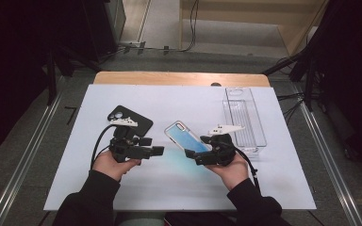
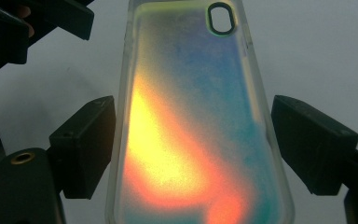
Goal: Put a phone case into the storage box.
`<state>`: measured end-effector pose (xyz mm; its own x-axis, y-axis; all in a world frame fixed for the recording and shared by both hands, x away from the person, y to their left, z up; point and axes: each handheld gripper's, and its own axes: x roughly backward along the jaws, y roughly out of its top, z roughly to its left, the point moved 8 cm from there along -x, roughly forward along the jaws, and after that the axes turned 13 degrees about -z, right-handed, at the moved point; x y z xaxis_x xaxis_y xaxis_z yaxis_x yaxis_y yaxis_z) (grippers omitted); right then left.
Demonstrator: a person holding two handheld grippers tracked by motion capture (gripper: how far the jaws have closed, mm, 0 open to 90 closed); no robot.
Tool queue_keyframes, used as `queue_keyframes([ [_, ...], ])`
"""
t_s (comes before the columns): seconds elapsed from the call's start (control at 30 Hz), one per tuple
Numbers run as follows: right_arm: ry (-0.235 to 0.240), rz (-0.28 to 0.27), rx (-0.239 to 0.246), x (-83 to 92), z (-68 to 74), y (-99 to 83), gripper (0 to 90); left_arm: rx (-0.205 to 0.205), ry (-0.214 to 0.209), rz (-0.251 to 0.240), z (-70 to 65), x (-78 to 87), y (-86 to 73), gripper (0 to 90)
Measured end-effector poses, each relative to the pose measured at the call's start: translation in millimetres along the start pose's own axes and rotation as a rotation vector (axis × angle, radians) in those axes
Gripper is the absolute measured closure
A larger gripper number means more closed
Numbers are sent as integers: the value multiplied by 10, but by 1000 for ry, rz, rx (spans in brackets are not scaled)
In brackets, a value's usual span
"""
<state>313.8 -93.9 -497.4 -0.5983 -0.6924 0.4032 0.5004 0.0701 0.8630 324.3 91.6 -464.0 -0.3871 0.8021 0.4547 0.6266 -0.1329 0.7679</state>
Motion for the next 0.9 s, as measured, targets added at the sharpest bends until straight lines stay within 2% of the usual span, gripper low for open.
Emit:
queue_keyframes([
  [0.17,-40,-23,-30,-77,10,-47,154,29,21,-15,26,-44,77,262],
  [0.27,-48,-26,-34,-93,29,-60,154,46,54,-26,62,-80,125,263],
  [0.37,-58,-42,-54,-113,42,-63,153,75,58,-36,78,-117,158,263],
  [0.5,-72,-60,-78,-156,63,-80,153,83,80,-35,105,-185,191,263],
  [0.57,-82,-73,-81,-197,85,-103,153,85,104,-41,109,-235,218,262],
  [0.67,-96,-69,-73,-221,96,-123,153,85,108,-47,103,-271,238,261],
  [0.83,-112,-122,-124,-238,88,-101,153,87,133,-38,133,-340,257,260],
  [0.9,-106,-137,-151,-257,106,-103,153,101,134,-39,152,-369,265,261],
])
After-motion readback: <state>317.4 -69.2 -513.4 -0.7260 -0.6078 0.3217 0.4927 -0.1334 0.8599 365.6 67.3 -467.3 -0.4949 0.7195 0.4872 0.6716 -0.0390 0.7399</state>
